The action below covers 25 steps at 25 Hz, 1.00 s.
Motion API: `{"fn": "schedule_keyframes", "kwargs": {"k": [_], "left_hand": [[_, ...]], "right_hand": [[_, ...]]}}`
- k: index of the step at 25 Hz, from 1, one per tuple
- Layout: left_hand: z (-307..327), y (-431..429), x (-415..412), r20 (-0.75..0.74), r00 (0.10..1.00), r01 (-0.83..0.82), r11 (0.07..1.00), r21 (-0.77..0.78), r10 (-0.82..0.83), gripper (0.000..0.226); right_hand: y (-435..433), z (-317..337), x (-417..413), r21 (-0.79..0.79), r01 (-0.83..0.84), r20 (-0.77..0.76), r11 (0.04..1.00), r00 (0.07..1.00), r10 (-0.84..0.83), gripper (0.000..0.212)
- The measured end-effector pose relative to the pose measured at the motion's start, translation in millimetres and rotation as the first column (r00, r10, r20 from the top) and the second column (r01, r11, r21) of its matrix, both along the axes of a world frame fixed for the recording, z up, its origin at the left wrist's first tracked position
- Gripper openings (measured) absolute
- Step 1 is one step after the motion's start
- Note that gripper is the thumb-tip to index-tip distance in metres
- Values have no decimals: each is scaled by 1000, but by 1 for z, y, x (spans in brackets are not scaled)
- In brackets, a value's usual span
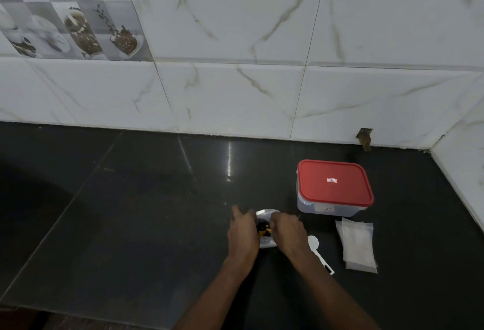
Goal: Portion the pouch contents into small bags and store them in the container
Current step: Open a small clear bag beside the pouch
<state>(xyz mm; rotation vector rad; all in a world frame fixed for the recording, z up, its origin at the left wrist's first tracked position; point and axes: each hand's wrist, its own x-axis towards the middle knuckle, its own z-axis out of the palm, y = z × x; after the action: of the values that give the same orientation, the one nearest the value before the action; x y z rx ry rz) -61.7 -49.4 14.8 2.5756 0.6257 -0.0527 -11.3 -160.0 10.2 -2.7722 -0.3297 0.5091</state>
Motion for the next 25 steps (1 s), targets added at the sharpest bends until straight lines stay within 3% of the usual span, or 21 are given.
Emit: {"fn": "schedule_keyframes", "kwargs": {"k": [4, 6, 8, 11, 15, 20, 25], "left_hand": [[-10, 5, 3, 160, 986, -28, 997, -66, 39, 33], [-8, 6, 13, 83, 995, -49, 990, -131, 61, 47], [-3, 7, 23, -62, 998, -20, 992, -128, 12, 38], [-4, 11, 26, -126, 991, -61, 982, -180, 39, 25], [-16, 13, 21, -123, 978, -191, 954, -231, 166, 26], [-24, 16, 17, -257, 927, -346, 889, -300, 274, 37], [-20, 15, 15, -197, 921, -381, 880, -283, 335, 25]], "right_hand": [[-15, 1, 4, 96, 14, 11, 995, 1000, -15, 17], [-14, 0, -1, 125, 64, 84, 990, 994, -75, 13], [-12, -5, -6, 218, 206, 108, 954, 966, -234, 23], [-14, -11, 1, 406, 468, -104, 785, 877, -469, 36], [-13, -18, 15, 363, 518, -323, 774, 850, -417, 18], [-14, -14, 16, 469, 669, -642, 577, 706, -297, 14], [-23, -16, 17, 497, 713, -741, 494, 645, -187, 22]]}}
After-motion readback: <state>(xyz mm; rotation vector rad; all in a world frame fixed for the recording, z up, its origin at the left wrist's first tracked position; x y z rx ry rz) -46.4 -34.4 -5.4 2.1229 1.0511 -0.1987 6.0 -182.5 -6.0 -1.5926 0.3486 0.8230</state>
